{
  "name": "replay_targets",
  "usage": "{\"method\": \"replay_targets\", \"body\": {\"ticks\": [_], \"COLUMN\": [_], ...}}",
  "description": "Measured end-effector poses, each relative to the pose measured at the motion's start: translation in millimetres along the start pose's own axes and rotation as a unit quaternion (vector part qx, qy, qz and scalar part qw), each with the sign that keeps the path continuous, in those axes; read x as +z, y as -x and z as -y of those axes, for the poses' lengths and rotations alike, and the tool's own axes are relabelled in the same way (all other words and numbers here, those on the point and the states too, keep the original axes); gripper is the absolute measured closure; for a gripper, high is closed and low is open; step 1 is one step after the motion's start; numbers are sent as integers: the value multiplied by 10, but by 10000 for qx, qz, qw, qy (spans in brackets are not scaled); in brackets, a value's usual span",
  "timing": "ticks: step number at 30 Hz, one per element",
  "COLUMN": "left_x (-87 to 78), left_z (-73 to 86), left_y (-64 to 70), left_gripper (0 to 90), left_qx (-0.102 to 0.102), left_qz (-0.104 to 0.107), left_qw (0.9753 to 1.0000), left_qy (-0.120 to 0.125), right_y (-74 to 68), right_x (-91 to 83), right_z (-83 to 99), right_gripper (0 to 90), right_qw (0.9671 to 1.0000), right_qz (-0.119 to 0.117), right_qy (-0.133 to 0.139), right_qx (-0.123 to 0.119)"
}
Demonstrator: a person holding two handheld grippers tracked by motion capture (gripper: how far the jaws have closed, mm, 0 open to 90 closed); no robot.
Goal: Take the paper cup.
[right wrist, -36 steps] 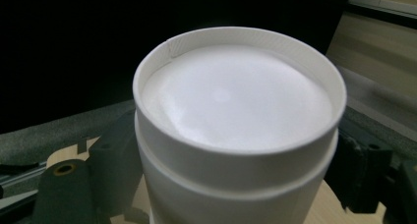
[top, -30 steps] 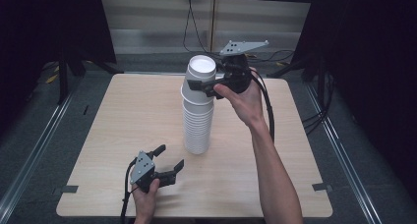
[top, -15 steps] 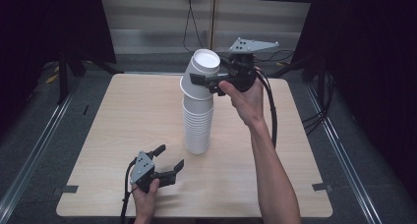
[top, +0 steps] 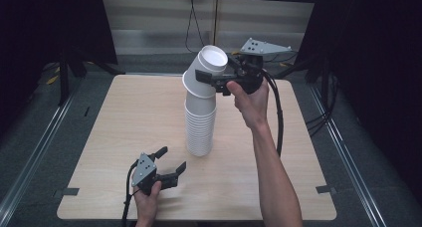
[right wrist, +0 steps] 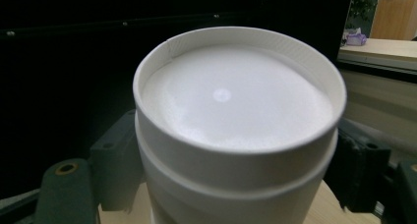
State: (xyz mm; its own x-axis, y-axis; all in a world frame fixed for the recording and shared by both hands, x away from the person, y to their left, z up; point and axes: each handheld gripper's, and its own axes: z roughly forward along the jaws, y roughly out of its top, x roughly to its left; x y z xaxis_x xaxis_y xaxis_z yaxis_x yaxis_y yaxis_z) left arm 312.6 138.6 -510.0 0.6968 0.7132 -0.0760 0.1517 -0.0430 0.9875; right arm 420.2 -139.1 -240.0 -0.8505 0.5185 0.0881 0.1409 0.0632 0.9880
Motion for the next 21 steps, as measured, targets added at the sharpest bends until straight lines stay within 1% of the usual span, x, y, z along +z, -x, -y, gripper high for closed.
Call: {"method": "replay_targets", "body": {"ticks": [1,2,3,4,5,6,7,9,10,11,12,15,18,19,21], "left_x": [1,1,0,0,0,0,0,0,0,-1,-1,0,0,2,3], "left_z": [0,0,0,0,0,0,0,0,0,-1,-1,-1,-1,0,-1], "left_y": [0,0,-1,-1,0,0,-1,-1,-1,-3,-3,-3,-3,-2,-2], "left_gripper": [157,158,157,157,158,158,158,158,158,158,157,157,158,157,157], "left_qx": [-9,-9,1,1,-4,-4,-1,-2,-2,4,4,2,4,-13,-12], "left_qz": [-4,-4,0,0,-5,-5,-1,3,3,3,3,1,3,15,17], "left_qw": [10000,10000,10000,10000,10000,10000,10000,10000,10000,10000,10000,10000,10000,10000,10000], "left_qy": [4,4,-1,-1,1,1,-4,-5,-5,-13,-13,-15,-14,-15,-9], "right_y": [3,3,6,6,15,15,26,43,43,61,61,66,59,53,46], "right_x": [-18,-18,-36,-36,-54,-54,-73,-91,-91,-107,-107,-143,-166,-195,-228], "right_z": [1,1,5,5,15,15,28,41,41,52,52,67,65,60,56], "right_gripper": [210,210,210,210,210,210,210,211,211,211,211,211,211,211,211], "right_qw": [9999,9999,9998,9998,9995,9995,9992,9988,9988,9984,9984,9973,9970,9966,9966], "right_qz": [-39,-39,-34,-34,-83,-83,-84,-149,-149,-163,-163,-227,-218,-206,-181], "right_qy": [102,102,188,188,278,278,365,441,441,469,469,610,676,729,751], "right_qx": [25,25,33,33,77,77,104,180,180,255,255,329,321,309,302]}}
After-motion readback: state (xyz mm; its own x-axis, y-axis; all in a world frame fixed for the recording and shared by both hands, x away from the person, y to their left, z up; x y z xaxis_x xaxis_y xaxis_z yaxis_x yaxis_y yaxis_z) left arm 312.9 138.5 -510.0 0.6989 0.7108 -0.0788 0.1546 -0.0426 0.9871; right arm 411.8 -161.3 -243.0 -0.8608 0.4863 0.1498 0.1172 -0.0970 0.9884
